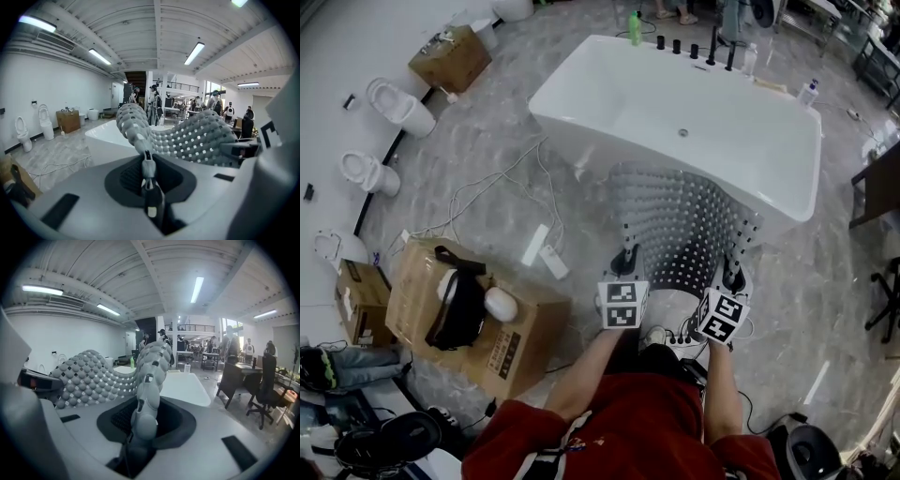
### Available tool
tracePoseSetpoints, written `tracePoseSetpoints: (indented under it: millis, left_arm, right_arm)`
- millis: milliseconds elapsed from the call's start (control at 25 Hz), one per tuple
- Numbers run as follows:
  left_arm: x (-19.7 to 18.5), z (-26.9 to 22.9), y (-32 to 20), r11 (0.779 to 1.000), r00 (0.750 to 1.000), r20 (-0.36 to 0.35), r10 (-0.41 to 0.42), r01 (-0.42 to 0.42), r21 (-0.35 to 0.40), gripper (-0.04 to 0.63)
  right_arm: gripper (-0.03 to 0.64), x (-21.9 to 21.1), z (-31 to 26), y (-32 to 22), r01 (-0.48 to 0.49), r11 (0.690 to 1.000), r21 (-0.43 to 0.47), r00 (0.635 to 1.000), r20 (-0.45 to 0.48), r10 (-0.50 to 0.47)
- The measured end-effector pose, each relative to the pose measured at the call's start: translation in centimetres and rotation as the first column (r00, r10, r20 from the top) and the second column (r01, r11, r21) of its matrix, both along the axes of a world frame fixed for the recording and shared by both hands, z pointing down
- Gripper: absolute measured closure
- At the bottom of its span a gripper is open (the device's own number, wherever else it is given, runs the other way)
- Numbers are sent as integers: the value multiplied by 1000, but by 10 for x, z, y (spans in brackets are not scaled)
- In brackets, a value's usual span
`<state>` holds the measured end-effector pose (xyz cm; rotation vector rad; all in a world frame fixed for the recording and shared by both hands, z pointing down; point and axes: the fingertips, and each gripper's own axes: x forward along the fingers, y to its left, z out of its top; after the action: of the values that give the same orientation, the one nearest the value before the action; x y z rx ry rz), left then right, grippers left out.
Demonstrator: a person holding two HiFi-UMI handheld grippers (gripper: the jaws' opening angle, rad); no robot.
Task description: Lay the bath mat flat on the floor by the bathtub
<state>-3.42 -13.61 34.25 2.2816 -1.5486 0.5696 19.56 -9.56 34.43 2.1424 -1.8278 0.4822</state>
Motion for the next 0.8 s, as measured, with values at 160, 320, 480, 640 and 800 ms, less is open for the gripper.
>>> tracePoseSetpoints:
  millis: [160,320,480,640,800]
  left_arm:
    - [-12,19,-20,999,1000,2,3,-3,-34,540]
    - [-19,39,-51,999,1000,-1,19,-19,-51,540]
    - [-29,71,-73,994,999,17,37,-34,-108,540]
    - [-44,115,-81,981,998,36,48,-40,-187,540]
    - [-54,167,-100,972,997,48,60,-47,-232,540]
  right_arm:
    - [517,-9,17,-19,0,999,-37,1000,-6,0]
    - [517,-14,41,-49,-6,998,-60,1000,-15,5]
    - [517,-20,74,-70,-16,994,-112,1000,-19,14]
    - [517,-25,115,-73,-42,981,-192,999,-13,40]
    - [517,-30,165,-88,-50,968,-245,999,-11,49]
